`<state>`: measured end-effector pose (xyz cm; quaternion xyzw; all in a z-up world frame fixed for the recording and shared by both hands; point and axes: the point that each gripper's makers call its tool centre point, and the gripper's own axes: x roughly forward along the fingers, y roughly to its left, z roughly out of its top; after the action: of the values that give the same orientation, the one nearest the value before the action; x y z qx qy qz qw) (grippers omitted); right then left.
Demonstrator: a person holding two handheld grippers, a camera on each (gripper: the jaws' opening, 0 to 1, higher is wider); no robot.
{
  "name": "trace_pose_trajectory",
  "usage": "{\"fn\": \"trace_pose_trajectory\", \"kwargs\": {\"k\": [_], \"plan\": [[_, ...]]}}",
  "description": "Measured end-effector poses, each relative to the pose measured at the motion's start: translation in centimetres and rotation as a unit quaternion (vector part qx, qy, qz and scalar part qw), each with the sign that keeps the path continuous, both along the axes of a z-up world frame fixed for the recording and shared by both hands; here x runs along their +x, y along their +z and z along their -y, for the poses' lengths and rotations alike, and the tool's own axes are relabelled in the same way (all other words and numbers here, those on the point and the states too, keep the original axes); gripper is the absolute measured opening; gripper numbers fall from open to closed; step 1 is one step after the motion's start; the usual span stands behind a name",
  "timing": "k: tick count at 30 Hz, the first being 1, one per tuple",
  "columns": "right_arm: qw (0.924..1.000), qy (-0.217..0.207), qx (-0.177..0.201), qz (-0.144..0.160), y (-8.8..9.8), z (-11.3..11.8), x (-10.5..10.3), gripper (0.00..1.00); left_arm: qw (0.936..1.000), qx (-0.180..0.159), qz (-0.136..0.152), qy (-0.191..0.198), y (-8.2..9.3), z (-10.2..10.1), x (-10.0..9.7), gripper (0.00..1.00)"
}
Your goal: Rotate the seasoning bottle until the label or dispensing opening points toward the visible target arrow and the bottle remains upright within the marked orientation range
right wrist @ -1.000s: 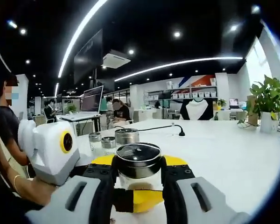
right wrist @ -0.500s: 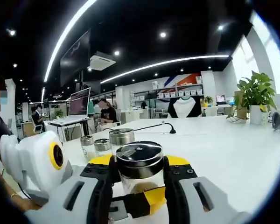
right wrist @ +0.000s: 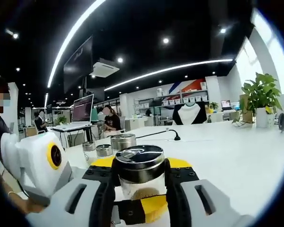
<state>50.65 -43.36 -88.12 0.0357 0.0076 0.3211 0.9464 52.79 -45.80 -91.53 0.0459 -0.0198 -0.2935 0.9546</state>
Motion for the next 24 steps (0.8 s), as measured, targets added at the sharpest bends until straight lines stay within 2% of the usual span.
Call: {"fn": "trace_pose_trajectory", "kwargs": {"k": [7, 18, 20, 24], "plan": [[0.9992, 0.039, 0.012, 0.000, -0.1, 0.1, 0.0, 0.38, 0.9997, 0.012, -0.003, -0.023, 0.1, 0.2, 0.0, 0.47], [0.9949, 0.101, -0.005, -0.004, -0.3, 0.1, 0.0, 0.38, 0.9972, 0.024, -0.008, -0.071, -0.2, 0.4, -0.2, 0.47], [0.9933, 0.115, -0.006, -0.005, -0.3, -0.1, -0.1, 0.38, 0.9950, 0.043, -0.025, -0.087, -1.2, 0.6, -0.2, 0.48], [0.9907, 0.136, -0.007, -0.005, -0.3, -0.5, -0.3, 0.38, 0.9947, 0.034, -0.038, -0.089, -1.7, 0.4, 0.0, 0.50]]}}
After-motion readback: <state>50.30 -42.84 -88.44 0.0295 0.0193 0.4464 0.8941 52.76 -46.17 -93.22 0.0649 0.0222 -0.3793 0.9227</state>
